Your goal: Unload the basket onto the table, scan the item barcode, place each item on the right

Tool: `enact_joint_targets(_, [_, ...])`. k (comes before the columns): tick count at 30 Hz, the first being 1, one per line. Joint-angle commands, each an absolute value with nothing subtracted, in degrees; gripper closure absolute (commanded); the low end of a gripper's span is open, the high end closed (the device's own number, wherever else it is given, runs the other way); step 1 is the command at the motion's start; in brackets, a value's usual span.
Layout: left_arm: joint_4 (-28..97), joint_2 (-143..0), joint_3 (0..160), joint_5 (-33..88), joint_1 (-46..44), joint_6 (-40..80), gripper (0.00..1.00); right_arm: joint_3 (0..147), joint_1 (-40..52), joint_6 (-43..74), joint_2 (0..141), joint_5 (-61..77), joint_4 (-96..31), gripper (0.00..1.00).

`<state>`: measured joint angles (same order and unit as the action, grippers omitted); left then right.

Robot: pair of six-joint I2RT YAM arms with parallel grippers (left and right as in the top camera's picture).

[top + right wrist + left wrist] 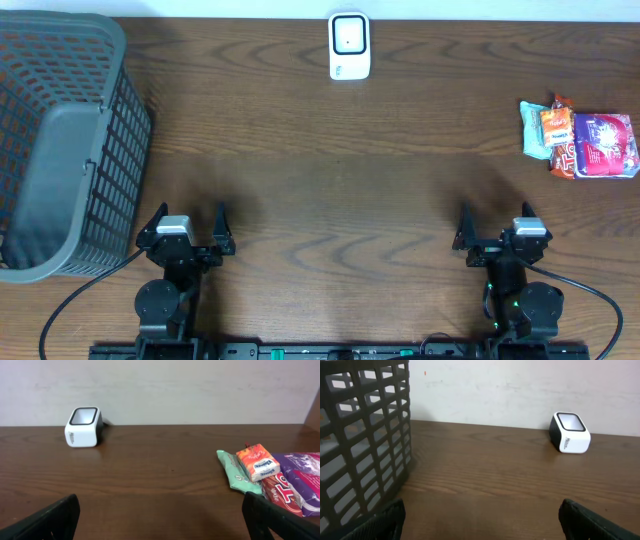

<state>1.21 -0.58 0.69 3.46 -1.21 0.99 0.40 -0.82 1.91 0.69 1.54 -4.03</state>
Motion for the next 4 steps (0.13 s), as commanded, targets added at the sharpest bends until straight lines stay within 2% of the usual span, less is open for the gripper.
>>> enact_joint_targets(1, [3.97,-0.23,0.23,3.01,-0.93,-0.21,0.02,0.32,-1.19,2.31,0.38,1.63,-4.29,0.01])
enact_joint_targets(4, [3.97,-0.23,0.23,3.03,-0.93,-0.21,0.02,0.32,-1.19,2.31,0.38,1.63,-4.29,0.01])
